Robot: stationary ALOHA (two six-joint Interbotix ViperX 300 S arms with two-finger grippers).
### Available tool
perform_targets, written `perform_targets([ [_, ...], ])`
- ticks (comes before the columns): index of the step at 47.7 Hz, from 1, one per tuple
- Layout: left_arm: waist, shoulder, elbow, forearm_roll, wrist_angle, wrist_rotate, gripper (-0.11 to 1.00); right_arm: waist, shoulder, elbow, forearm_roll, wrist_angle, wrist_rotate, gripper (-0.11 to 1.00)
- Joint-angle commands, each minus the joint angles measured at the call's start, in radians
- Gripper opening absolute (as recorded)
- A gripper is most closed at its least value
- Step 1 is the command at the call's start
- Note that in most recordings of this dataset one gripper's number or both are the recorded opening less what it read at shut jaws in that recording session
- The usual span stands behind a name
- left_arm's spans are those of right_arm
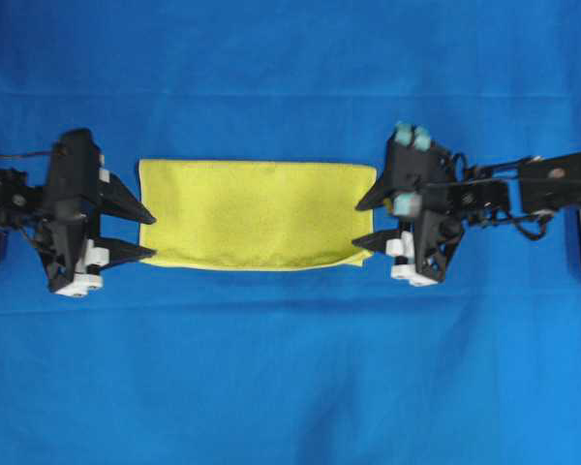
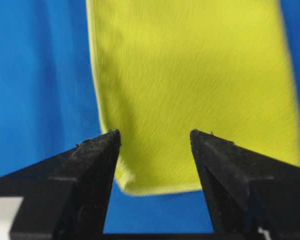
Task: Fold the yellow towel.
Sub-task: 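Lower the folded edge onto the near edge and release both grippers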
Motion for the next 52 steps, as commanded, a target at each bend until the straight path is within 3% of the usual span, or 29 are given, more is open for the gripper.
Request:
perform_targets([
  [1,0.064,-0.011,0.002,-0.002,0.000,0.025,0.52,-0.057,-0.017,-0.014,-0.014,-0.006,-0.002,0.61],
  [9,0.178,0.055,-0.009,-0.002,0.000,0.098,0.52,-0.164,0.037,-0.018,-0.031,-0.005,-0.002,0.61],
  [21,0.273,0.207,-0.034,-0.002,-0.035,0.184,0.53,-0.216,0.149,-0.035,-0.038,-0.012,-0.002,0.61],
  [32,0.313,0.344,-0.038,-0.002,-0.146,0.209,0.53,-0.227,0.222,-0.052,-0.038,-0.025,-0.002,0.61],
  [52,0.345,0.385,-0.043,-0.002,-0.135,0.224,0.49,-0.244,0.236,-0.049,-0.040,-0.034,-0.006,0.58],
])
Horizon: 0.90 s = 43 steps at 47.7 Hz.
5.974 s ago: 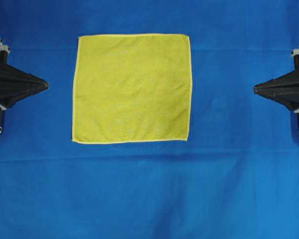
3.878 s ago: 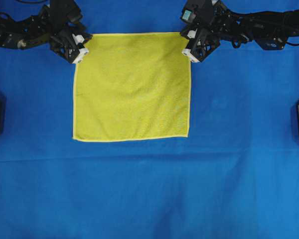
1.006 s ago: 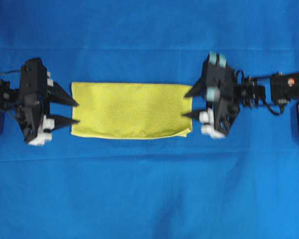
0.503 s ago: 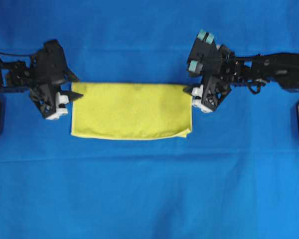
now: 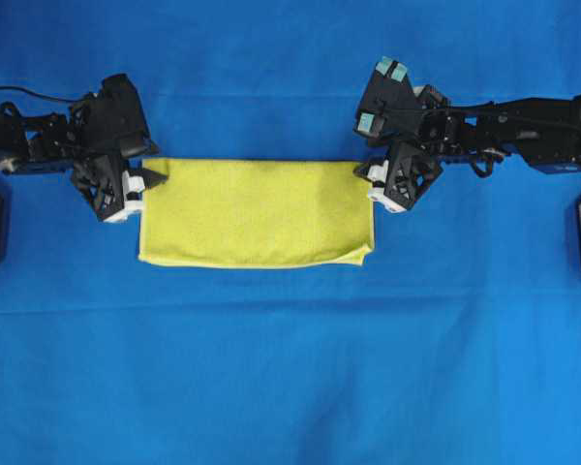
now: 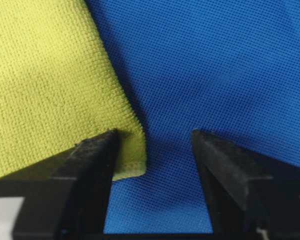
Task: Fold the yellow towel.
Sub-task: 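Lower the folded edge onto the near edge and release both grippers, then regrasp the folded towel's left and right ends with both grippers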
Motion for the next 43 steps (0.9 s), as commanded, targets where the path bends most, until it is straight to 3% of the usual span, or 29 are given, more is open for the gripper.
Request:
perform_targets([
  [1,0.003,-0.006,-0.014,-0.002,0.018,0.003,0.47,0.006,-0.009,-0.011,-0.005,-0.008,-0.005,0.57],
  [4,-0.006,-0.005,-0.017,-0.002,0.037,0.005,0.34,0.017,-0.011,-0.012,-0.011,-0.008,-0.005,0.46],
  [10,-0.031,0.000,-0.021,-0.002,0.055,0.005,0.06,0.038,-0.011,-0.011,-0.014,-0.008,-0.005,0.10],
  [12,-0.034,0.002,-0.021,-0.002,0.055,0.003,0.02,0.040,-0.009,-0.009,-0.014,-0.008,-0.002,0.01],
  [27,-0.038,-0.021,-0.029,-0.002,0.078,-0.005,0.02,0.051,-0.014,-0.014,0.002,0.006,0.009,0.00],
  [43,-0.069,-0.267,-0.106,-0.002,0.359,-0.014,0.02,0.052,-0.183,-0.044,0.002,0.158,0.009,0.00],
])
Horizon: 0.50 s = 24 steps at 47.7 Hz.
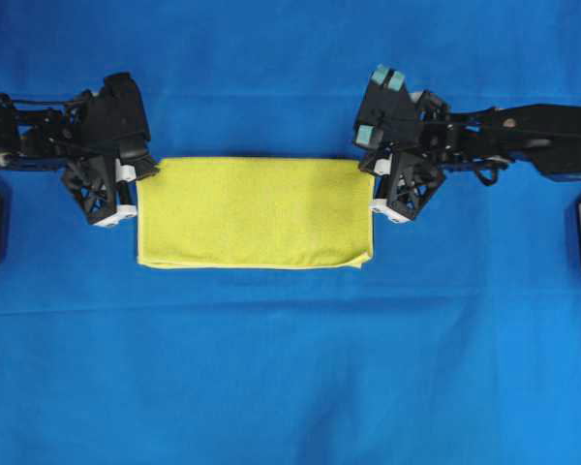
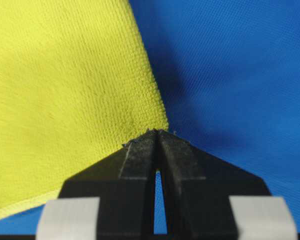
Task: Fold the yellow towel.
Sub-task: 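Regrasp the folded towel's left and right ends with both grippers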
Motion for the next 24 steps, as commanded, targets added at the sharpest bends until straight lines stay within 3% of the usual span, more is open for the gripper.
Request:
perform_targets([
  [1,-0.023,-0.098,-0.040,0.000,0.066,-0.002,0.02,-0.002,-0.081,-0.025,0.002,0.037,0.003,0.00],
  [11,-0.077,-0.264,-0.066,0.000,0.140,-0.008,0.02,0.021,-0.213,-0.038,0.000,0.130,0.003,0.00],
  [24,-0.124,-0.285,-0.069,0.000,0.135,-0.038,0.02,0.031,-0.232,-0.040,-0.005,0.133,0.009,0.00],
])
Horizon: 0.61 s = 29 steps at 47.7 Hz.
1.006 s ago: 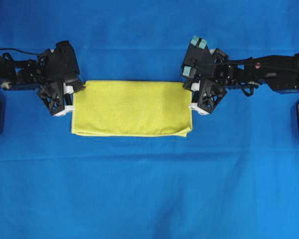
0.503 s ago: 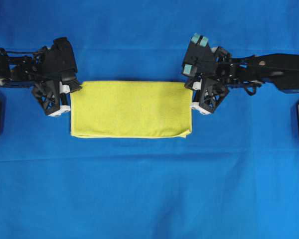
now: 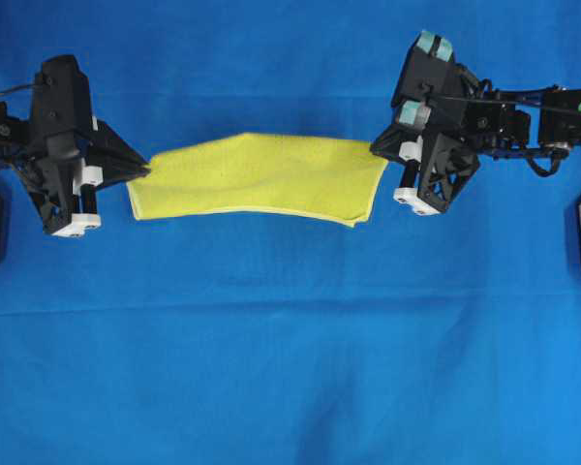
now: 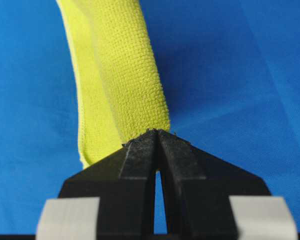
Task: Fold the yellow towel.
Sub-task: 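Regrasp the folded towel's left and right ends with both grippers, then rotate the towel strip vertical, left gripper swinging its end toward the near side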
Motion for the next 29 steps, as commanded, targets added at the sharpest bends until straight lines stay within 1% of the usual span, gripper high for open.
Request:
perform_targets([
  [1,-0.020,-0.002,-0.023,0.000,-0.005,-0.008,0.02,-0.005,-0.015,-0.021,-0.006,-0.003,0.009,0.00],
  [6,-0.049,-0.005,-0.021,0.000,-0.009,-0.028,0.02,-0.034,-0.014,-0.021,-0.014,-0.003,0.025,0.00],
  [11,-0.091,-0.002,-0.023,-0.002,-0.046,-0.054,0.02,-0.077,-0.012,-0.028,-0.031,-0.017,0.032,0.00],
  [15,-0.143,0.015,-0.028,0.000,-0.130,-0.074,0.02,-0.118,-0.006,-0.037,-0.043,-0.048,0.032,0.00],
  [22,-0.222,0.081,-0.063,0.000,-0.270,-0.066,0.02,-0.199,0.032,-0.086,-0.071,-0.095,0.031,0.00],
  [29,-0.267,0.193,-0.144,0.000,-0.357,-0.055,0.02,-0.249,0.100,-0.170,-0.114,-0.103,0.029,0.00],
])
